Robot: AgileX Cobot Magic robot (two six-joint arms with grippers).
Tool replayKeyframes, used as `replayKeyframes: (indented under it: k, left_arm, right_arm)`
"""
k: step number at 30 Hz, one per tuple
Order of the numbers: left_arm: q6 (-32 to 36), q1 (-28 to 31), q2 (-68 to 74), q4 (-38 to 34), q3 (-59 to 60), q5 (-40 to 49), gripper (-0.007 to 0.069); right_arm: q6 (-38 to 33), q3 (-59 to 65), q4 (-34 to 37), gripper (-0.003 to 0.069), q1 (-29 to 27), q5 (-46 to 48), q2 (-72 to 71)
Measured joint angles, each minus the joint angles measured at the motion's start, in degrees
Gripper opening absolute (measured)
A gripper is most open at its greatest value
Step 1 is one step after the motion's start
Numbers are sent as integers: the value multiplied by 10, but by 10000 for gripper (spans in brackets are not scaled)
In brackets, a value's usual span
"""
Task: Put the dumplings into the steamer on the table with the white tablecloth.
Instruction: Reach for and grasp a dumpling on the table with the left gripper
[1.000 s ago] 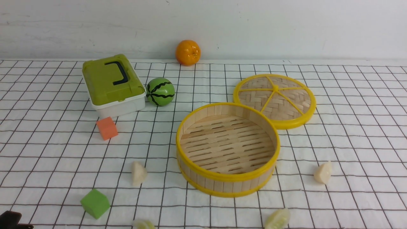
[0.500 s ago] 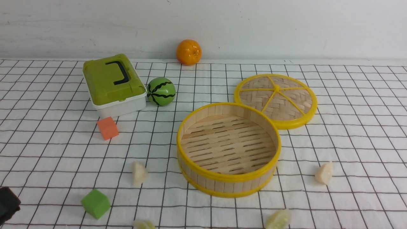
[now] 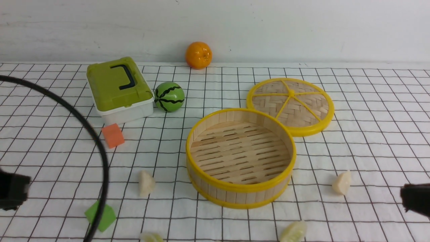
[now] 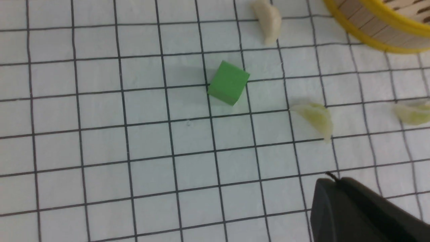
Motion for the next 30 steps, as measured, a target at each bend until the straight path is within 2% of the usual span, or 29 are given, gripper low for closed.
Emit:
replayKeyframes:
  k: [4, 7, 10, 12, 13, 14, 17, 19, 22, 30]
  left_arm:
    - [-30, -49, 83, 36, -3, -19, 15]
    - [-48, -70, 151, 42, -7, -50, 103]
    - [-68, -75, 208, 40, -12, -89, 211]
    - [-104, -75, 270, 40, -24, -145, 379]
    - [-113, -75, 289, 40, -28, -154, 399]
    - [-132, -75, 317, 41, -39, -170, 476]
    - [-155, -75, 382, 42, -69, -185, 566]
    - [-167, -72, 422, 41, -93, -189, 595]
    - [-185, -58, 478, 40, -120, -195, 596]
    - [-192, -29, 563, 40, -141, -248, 519]
  right_arm:
    - [-2, -16, -40, -8, 67, 14, 40]
    - [6, -18, -96, -8, 122, 20, 50]
    - [30, -20, -152, -7, 154, 26, 51]
    - [67, -26, -219, -5, 177, 45, 51]
    - [76, -26, -234, -5, 179, 49, 51]
    - [97, -27, -252, -4, 181, 57, 51]
    - [121, -29, -280, -4, 182, 65, 51]
    - [126, -30, -284, -4, 182, 65, 51]
    - [134, -30, -284, -2, 182, 65, 51]
    - [138, -30, -291, 0, 182, 71, 51]
